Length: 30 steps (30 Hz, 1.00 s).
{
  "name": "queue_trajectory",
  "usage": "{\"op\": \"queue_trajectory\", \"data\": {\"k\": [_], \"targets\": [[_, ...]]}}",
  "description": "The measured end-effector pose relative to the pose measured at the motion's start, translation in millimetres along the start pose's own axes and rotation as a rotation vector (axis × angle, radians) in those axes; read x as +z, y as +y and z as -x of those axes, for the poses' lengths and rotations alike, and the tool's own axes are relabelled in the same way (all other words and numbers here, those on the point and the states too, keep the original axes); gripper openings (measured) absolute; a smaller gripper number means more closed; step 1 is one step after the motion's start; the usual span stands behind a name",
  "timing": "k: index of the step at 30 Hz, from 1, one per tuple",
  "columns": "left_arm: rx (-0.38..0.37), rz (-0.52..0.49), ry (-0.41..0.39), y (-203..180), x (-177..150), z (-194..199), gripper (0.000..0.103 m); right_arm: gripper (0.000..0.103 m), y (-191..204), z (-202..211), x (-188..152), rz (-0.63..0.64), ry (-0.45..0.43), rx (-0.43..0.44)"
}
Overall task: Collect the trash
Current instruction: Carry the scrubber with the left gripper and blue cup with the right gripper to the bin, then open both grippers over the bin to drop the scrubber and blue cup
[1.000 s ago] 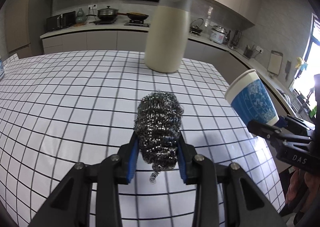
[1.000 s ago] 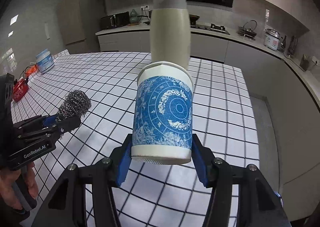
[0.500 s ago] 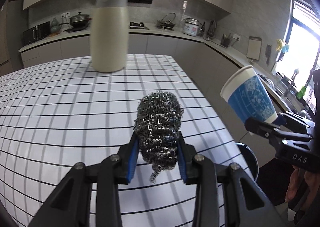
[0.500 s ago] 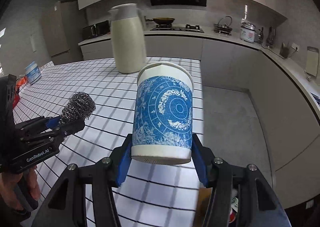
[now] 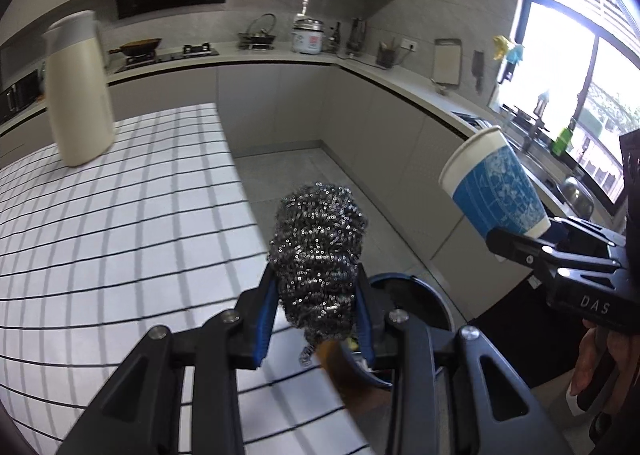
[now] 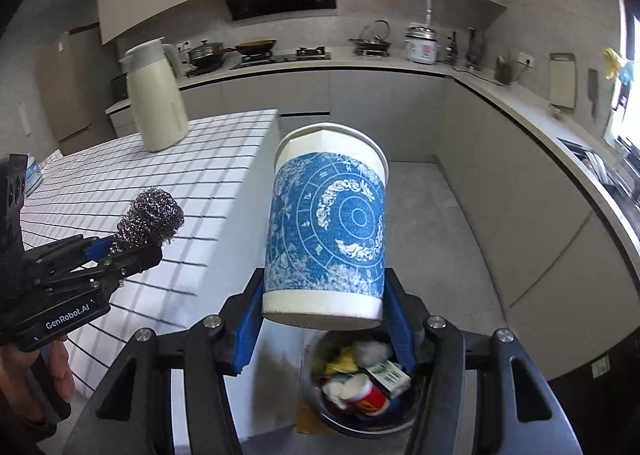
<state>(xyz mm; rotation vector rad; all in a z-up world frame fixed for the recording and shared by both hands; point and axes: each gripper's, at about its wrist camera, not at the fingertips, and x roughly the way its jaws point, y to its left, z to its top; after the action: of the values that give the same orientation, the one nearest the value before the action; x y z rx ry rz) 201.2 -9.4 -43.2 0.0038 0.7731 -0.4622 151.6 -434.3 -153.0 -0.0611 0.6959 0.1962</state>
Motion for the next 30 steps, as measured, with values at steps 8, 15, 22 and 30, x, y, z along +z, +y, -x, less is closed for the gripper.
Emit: {"op": "queue_trajectory", "data": {"k": [8, 15, 22, 30], "targets": [[-0.04, -0.027, 0.055, -65.6, -14.1, -37.1, 0.036, 0.057, -72.8, 6.7, -46.8, -0.023, 0.056, -0.031], [-0.062, -0.003, 0.132, -107.0, -39.6, -72.7, 0.036, 0.058, -110.5, -8.7, -85.2, -0.025, 0.121, -0.027], [-0.056, 0.039, 0.225, -113.9, -63.2, -111.1, 0.036, 0.058, -123.7, -53.9, -118.0, 0.005, 0.206, 0.0], [-0.031, 0.056, 0.341, -110.0, -87.5, -164.6, 0.036, 0.058, -114.6, -119.9, -144.9, 0.088, 0.328, 0.054]]}}
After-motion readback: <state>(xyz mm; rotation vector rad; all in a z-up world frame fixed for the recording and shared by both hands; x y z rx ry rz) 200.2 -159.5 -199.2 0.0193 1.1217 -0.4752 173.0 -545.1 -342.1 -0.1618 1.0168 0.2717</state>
